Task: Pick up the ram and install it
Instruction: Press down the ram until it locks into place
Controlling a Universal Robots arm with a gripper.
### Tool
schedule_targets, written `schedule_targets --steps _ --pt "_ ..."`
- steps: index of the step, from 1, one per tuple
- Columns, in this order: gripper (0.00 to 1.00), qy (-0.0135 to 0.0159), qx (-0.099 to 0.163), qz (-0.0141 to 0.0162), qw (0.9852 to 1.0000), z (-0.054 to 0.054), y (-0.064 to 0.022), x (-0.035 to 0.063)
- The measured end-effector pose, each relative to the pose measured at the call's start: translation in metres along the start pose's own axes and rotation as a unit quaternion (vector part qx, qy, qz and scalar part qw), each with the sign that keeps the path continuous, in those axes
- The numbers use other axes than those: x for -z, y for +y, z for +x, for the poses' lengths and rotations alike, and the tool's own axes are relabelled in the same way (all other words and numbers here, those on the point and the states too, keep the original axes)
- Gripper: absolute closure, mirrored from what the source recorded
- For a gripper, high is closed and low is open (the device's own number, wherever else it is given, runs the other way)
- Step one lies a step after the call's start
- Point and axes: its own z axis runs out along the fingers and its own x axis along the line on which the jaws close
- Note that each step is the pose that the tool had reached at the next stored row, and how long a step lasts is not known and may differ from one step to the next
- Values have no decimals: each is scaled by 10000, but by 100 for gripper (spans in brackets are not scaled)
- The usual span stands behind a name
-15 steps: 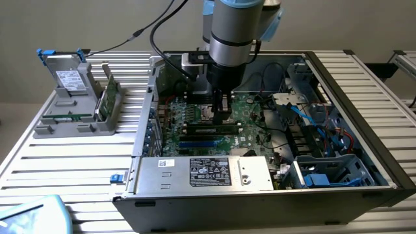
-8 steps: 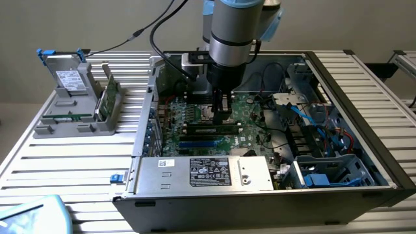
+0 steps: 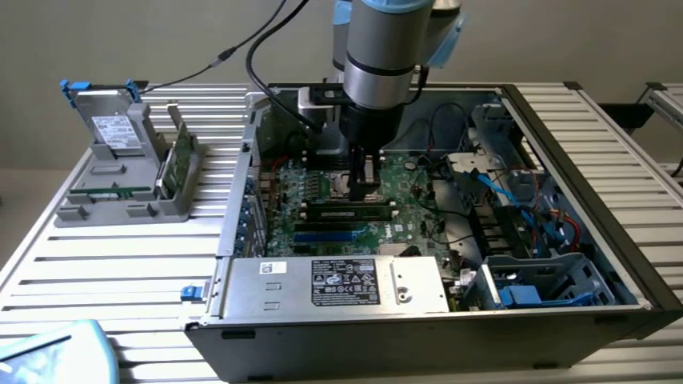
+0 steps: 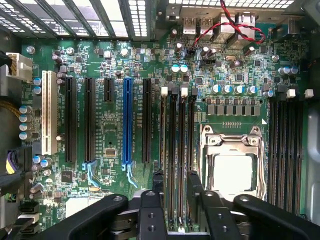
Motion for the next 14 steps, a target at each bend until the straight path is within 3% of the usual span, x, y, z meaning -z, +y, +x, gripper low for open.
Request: schedule_targets --steps 1,3,6,14 --pt "70 0 0 0 10000 0 0 0" --pt "82 0 0 0 10000 0 0 0" --pt "89 0 0 0 10000 0 0 0" --pt "89 0 0 0 10000 0 0 0"
